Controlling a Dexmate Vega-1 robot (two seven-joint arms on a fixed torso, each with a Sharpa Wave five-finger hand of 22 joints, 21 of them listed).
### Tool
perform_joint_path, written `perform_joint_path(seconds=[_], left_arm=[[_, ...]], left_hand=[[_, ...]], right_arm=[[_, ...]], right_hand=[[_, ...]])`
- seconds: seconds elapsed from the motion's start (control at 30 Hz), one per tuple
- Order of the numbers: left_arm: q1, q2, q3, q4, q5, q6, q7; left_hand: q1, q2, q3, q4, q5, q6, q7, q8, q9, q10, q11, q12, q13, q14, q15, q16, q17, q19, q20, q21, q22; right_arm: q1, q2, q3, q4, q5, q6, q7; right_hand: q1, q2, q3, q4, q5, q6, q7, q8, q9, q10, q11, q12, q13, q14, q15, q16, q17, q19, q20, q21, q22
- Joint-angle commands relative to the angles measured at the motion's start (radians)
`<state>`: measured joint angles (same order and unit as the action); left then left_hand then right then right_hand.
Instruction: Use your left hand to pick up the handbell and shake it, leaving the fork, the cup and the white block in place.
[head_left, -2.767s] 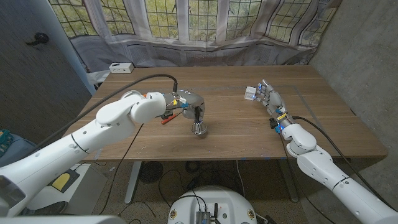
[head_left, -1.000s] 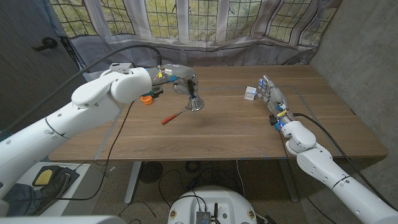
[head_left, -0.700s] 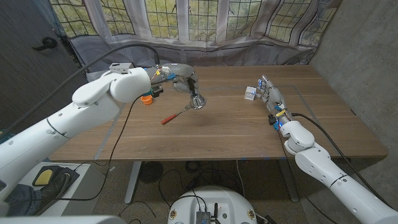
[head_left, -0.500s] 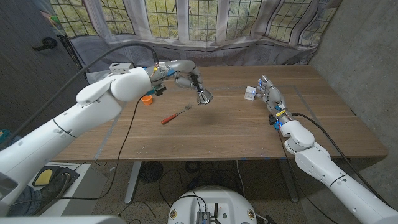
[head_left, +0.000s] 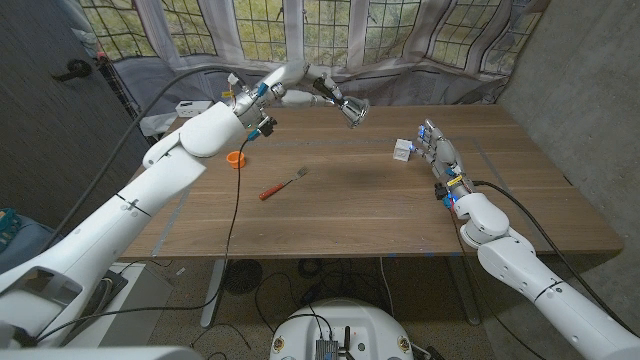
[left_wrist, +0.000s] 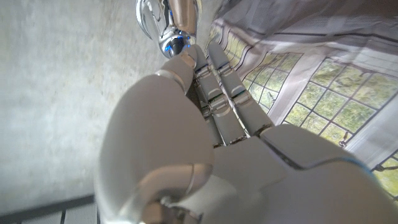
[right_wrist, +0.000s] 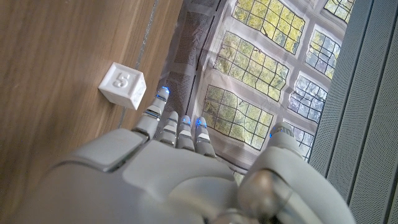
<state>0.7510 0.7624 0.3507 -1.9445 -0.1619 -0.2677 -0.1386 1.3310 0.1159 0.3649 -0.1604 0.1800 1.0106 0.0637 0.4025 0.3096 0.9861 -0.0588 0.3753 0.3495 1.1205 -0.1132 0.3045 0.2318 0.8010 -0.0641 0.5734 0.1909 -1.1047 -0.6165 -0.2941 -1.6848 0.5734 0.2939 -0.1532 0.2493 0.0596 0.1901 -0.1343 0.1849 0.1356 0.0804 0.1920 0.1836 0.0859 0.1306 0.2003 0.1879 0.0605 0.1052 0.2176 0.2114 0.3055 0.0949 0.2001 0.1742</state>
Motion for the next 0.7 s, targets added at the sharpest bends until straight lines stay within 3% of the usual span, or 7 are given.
perform_joint_path(seconds=[0.03,0.43,0.7], left_arm=[[-0.015,-0.088,-0.037,0.123,-0.354,-0.068,-0.055],[0.051,0.04,-0.051,0.009,-0.008,0.043,0.151],[0.078,0.14,-0.031,-0.08,0.23,0.182,0.179]], left_hand=[[-0.004,0.003,0.009,0.0,0.008,-0.001,-0.005,0.004,0.003,0.017,-0.005,0.066,0.322,0.104,-0.097,0.008,0.001,-0.001,0.0,0.007,0.0],[-0.006,0.001,0.014,-0.001,0.008,-0.003,-0.002,0.004,0.002,0.021,-0.002,0.057,0.326,0.104,-0.097,0.005,0.002,-0.008,0.002,0.013,-0.001],[-0.006,-0.001,0.015,-0.002,0.008,-0.002,0.0,0.004,0.002,0.023,-0.006,0.052,0.328,0.105,-0.096,0.006,0.004,-0.008,0.002,0.017,-0.001]], right_arm=[[-0.001,0.003,-0.003,0.002,-0.003,-0.007,-0.005],[0.023,0.016,-0.024,0.027,-0.005,-0.011,0.01],[0.049,0.035,-0.038,0.065,0.004,-0.006,0.029]], right_hand=[[0.011,-0.003,-0.003,0.001,-0.003,0.002,0.005,0.002,0.003,0.01,0.002,0.003,0.005,0.004,0.003,-0.002,0.005,0.008,-0.004,0.0,0.002],[0.011,-0.003,-0.004,0.002,-0.003,0.002,0.005,0.002,0.003,0.01,0.002,0.002,0.005,0.003,0.003,-0.002,0.005,0.008,-0.004,0.0,0.002],[0.011,-0.002,-0.004,0.001,-0.003,0.002,0.006,0.002,0.003,0.01,0.002,0.002,0.005,0.003,0.003,-0.002,0.005,0.009,-0.005,0.0,0.002]])
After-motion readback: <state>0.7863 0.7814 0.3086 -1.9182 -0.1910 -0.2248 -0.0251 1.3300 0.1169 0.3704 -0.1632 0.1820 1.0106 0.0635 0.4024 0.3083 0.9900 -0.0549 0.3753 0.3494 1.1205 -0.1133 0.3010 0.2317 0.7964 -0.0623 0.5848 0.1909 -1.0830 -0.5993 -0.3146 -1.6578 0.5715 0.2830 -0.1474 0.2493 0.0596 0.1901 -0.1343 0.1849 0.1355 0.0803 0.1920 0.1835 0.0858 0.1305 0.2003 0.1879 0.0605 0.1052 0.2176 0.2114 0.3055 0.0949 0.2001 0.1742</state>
